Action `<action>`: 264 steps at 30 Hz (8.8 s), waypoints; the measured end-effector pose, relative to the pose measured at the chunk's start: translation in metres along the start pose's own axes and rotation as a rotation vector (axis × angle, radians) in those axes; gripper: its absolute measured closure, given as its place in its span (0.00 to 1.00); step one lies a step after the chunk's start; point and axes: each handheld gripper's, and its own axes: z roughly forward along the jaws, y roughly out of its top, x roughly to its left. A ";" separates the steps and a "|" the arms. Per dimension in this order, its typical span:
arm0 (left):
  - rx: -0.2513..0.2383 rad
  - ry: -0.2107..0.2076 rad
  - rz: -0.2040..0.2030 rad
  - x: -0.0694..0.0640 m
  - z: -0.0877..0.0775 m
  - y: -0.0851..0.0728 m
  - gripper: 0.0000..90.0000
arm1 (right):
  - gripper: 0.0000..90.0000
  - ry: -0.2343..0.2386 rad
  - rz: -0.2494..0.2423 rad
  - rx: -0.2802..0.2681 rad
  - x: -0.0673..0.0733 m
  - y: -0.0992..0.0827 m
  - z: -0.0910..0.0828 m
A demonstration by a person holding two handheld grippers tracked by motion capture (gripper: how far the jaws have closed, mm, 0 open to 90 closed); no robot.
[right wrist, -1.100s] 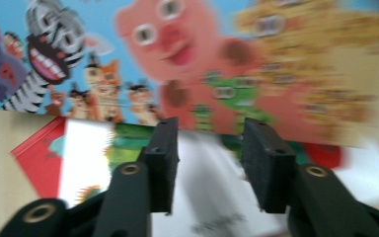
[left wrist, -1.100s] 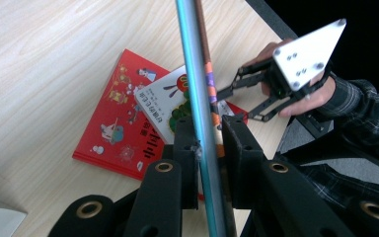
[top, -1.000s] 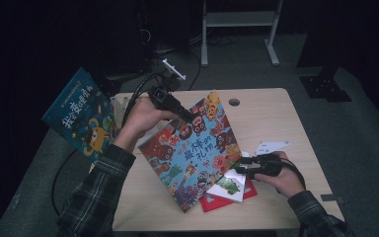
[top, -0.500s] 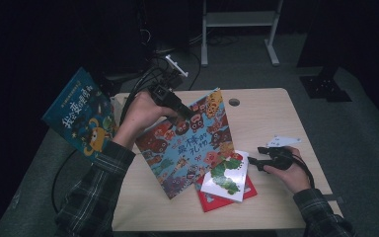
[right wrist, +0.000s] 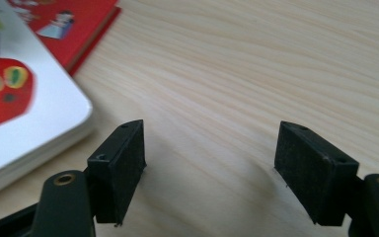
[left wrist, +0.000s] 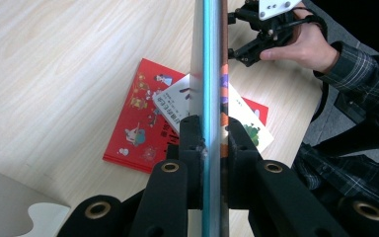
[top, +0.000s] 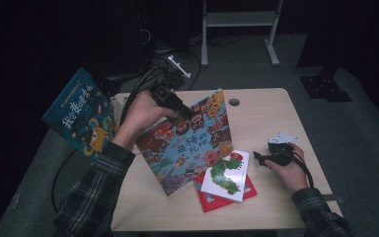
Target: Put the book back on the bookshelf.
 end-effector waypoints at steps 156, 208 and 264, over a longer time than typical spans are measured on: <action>-0.052 0.439 -0.642 0.134 -0.172 -0.159 0.90 | 0.15 -0.011 0.103 0.051 -0.009 0.001 0.007; -0.052 0.489 -0.664 0.164 -0.140 -0.153 0.88 | 0.15 -0.012 0.104 0.050 -0.009 0.001 0.007; -0.080 0.338 -0.393 0.100 -0.065 -0.125 1.00 | 0.15 -0.011 0.102 0.049 -0.009 0.001 0.007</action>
